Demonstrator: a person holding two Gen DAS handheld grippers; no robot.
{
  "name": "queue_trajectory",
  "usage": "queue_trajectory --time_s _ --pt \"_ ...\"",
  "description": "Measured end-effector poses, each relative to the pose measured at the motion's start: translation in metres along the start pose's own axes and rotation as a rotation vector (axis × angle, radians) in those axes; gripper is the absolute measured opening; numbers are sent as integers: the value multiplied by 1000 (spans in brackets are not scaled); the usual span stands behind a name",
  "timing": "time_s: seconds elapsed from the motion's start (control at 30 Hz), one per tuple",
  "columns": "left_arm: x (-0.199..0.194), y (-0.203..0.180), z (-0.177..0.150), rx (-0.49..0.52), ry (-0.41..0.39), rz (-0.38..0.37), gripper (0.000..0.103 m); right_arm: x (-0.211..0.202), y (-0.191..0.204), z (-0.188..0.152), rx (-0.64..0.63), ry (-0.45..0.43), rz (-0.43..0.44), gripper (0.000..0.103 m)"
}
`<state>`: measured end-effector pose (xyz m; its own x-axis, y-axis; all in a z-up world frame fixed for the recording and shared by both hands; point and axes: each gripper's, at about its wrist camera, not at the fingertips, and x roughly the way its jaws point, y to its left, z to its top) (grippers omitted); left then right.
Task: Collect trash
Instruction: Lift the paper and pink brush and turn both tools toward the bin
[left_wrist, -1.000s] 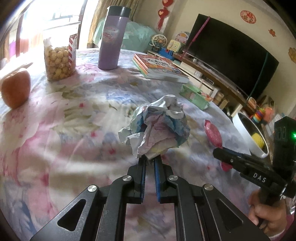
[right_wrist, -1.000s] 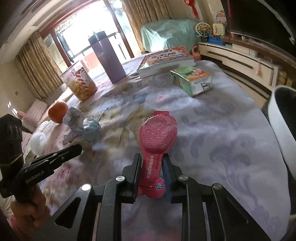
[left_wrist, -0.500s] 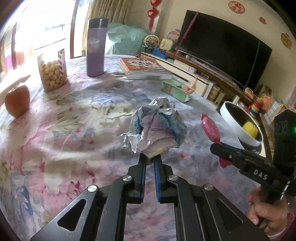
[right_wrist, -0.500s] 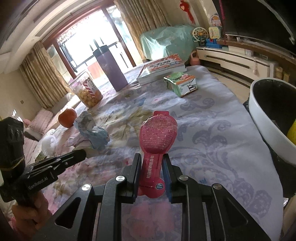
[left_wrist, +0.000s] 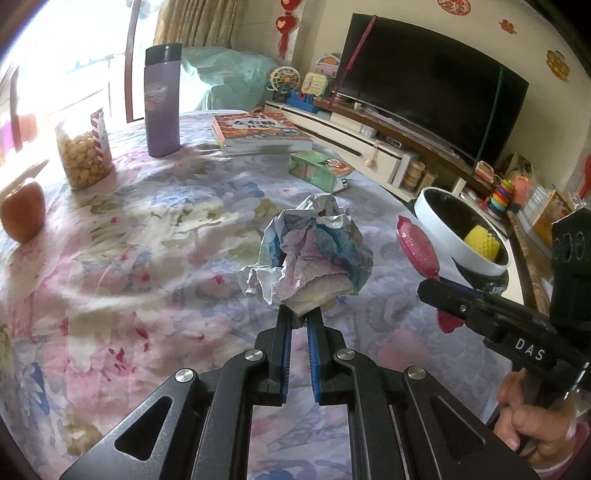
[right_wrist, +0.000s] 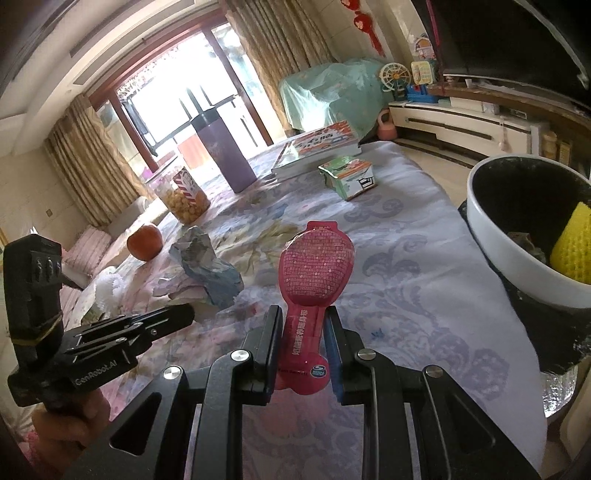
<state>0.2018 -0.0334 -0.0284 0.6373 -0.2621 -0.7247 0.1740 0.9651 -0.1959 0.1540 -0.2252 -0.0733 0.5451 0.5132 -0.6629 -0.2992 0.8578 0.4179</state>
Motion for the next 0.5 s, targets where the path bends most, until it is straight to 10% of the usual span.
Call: queue_trajectory --time_s 0.5 --pt "4 -15 -4 -11 31 -47 7 -15 -10 -11 11 -1 -20 23"
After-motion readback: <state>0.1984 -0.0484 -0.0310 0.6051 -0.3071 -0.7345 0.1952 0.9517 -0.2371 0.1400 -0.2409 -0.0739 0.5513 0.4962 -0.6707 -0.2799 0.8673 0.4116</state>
